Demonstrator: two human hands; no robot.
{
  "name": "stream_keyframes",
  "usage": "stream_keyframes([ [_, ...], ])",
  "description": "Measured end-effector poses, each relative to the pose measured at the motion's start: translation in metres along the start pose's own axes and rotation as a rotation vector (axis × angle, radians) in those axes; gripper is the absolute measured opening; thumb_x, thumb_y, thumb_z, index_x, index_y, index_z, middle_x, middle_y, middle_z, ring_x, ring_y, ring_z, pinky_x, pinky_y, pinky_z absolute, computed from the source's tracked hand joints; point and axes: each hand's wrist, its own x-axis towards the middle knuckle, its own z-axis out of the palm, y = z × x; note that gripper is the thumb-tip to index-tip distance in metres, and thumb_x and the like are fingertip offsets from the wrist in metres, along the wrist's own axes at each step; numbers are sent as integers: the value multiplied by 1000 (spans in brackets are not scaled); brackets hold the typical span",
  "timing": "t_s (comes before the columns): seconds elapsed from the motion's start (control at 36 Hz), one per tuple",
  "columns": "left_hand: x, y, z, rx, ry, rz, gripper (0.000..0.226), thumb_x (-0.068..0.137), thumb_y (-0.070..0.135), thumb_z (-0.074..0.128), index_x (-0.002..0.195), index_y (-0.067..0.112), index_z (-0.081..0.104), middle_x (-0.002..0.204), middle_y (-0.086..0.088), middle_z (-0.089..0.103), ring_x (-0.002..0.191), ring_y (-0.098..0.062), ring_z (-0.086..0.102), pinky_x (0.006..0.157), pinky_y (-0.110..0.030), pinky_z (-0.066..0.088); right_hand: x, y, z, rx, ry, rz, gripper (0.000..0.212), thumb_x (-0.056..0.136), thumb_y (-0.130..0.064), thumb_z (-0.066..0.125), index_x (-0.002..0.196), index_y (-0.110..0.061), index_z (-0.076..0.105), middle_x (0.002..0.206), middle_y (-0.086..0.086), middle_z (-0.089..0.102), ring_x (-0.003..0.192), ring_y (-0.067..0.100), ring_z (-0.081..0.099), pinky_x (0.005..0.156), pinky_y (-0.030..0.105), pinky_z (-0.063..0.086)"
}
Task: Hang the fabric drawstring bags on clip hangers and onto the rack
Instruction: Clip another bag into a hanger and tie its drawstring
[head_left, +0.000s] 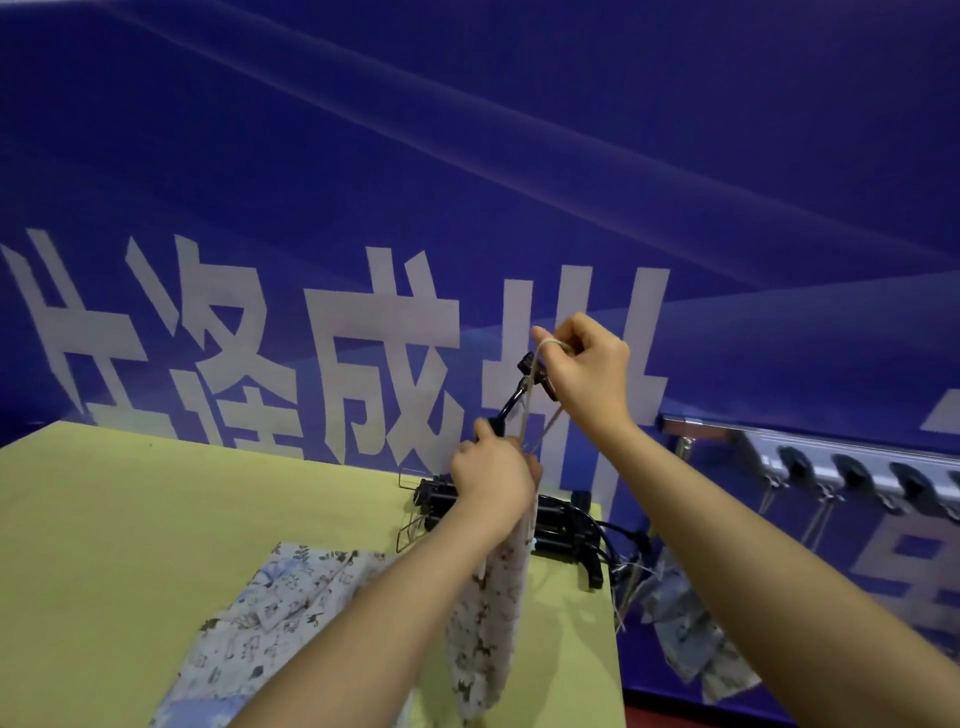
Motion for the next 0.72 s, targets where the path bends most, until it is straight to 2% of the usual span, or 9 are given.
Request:
stream_keyframes([
  [0.06, -3, 13, 0, -25, -7, 13, 42, 96, 44, 38, 120, 13, 54, 126, -12, 40, 105, -31, 52, 76, -36, 41, 3, 5, -15, -11, 13, -3, 33, 87, -18, 66, 62, -14, 46, 49, -11, 43, 47, 5, 45, 49, 16, 38],
  [0.11, -6, 30, -1, -47, -22, 19, 43, 95, 46, 40, 119, 13, 54, 127, -12, 40, 104, -32, 53, 79, -38, 43, 6, 9, -32, -10, 22, -13, 34, 87, -16, 67, 61, -14, 45, 49, -12, 42, 47, 2, 44, 49, 11, 35],
  [0.25, -16, 91, -2, -43, -54, 32, 47, 94, 49, 42, 122, 14, 53, 132, -12, 38, 109, -32, 52, 75, -36, 39, 14, 26, -90, -16, 51, 4, 41, 86, -17, 68, 57, -18, 40, 47, -10, 39, 45, 6, 39, 50, 18, 34],
  [0.33, -22, 132, 2, -40, -70, 28, 50, 93, 53, 42, 123, 15, 52, 135, -12, 35, 109, -32, 54, 74, -36, 41, 19, 41, -133, -34, 44, 28, 40, 85, -19, 69, 57, -13, 41, 44, -9, 38, 45, 8, 34, 51, 28, 34],
  [0.42, -29, 173, 10, -34, -135, 25, 59, 91, 60, 40, 129, 15, 48, 141, -13, 29, 112, -32, 53, 73, -35, 39, 19, 58, -175, -57, -6, 45, 42, 85, -17, 69, 55, -16, 39, 42, -9, 40, 42, 3, 44, 49, 25, 32],
  [0.5, -38, 208, 27, -94, -214, 32, 65, 88, 65, 42, 127, 13, 49, 141, -14, 27, 109, -34, 55, 76, -36, 41, 14, 80, -210, -75, -59, 69, 44, 83, -17, 69, 54, -18, 37, 43, -8, 37, 41, 4, 42, 53, 34, 43],
  [0.58, -46, 237, 51, -175, -294, 24, 66, 88, 64, 44, 131, 14, 44, 144, -16, 23, 111, -36, 54, 84, -39, 45, 7, 111, -240, -98, -126, 153, 43, 79, -22, 70, 50, -22, 39, 43, -11, 45, 45, 4, 44, 61, 47, 51],
  [0.64, -53, 255, 70, -200, -327, 2, 68, 89, 61, 45, 136, 13, 38, 148, -18, 16, 115, -38, 52, 86, -40, 45, -2, 130, -256, -129, -181, 201, 36, 76, -28, 70, 50, -20, 45, 44, -7, 50, 54, 11, 58, 58, 45, 52],
  [0.72, -62, 277, 94, -189, -331, 3, 63, 92, 56, 43, 138, 14, 36, 145, -18, 22, 115, -37, 53, 89, -40, 45, -19, 155, -279, -210, -250, 227, 33, 76, -25, 73, 54, -14, 51, 45, -3, 47, 47, 13, 43, 52, 33, 39],
])
